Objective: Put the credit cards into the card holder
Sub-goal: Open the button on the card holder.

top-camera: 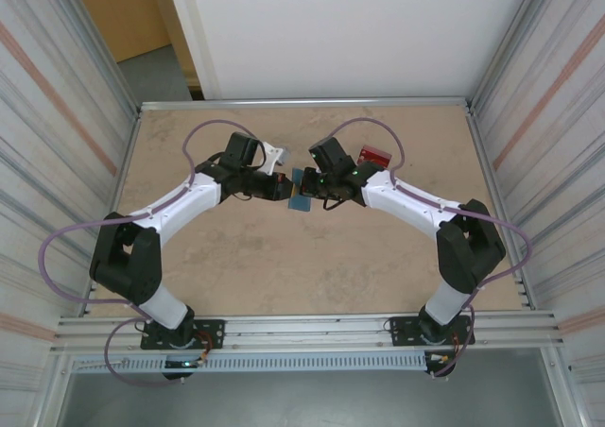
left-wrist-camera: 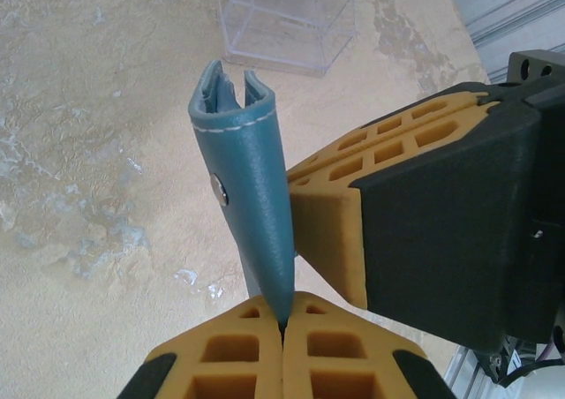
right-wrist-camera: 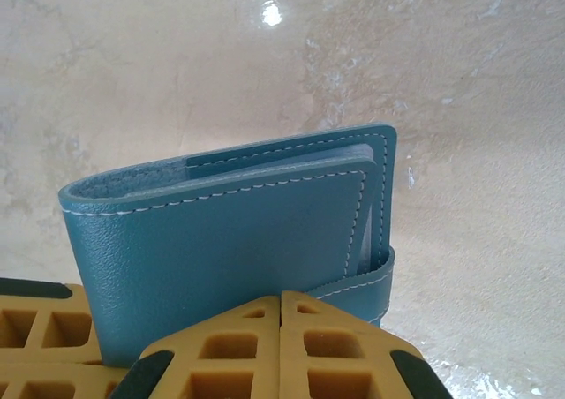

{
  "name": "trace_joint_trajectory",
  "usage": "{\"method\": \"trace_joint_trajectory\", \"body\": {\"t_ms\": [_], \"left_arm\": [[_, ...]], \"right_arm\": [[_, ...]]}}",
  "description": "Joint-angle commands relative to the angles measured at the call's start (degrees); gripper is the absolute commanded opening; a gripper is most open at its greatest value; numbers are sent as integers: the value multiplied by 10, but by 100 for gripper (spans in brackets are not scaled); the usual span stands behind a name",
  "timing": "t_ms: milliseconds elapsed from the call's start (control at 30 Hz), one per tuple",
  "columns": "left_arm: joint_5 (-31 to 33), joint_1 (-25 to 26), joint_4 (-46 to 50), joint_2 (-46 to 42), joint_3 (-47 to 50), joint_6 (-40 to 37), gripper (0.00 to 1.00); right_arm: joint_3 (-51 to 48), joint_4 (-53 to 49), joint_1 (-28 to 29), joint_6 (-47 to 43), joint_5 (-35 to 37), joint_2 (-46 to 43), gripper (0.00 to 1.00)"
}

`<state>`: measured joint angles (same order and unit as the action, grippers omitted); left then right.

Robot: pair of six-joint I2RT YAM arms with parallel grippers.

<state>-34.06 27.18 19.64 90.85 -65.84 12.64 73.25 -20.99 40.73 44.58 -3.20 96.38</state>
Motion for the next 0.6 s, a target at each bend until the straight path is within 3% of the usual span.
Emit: {"method": "trace_joint_trajectory", "body": {"t_ms": [0,567], "left_arm": [[-32,2,-22,-13,-7,-9,3],[-32,2,-38,-9,9,-4,3]], "right_arm": [[-20,-36,-12,0,18,-9,0],[-83,-43,-47,-18,20,-79,0]]}}
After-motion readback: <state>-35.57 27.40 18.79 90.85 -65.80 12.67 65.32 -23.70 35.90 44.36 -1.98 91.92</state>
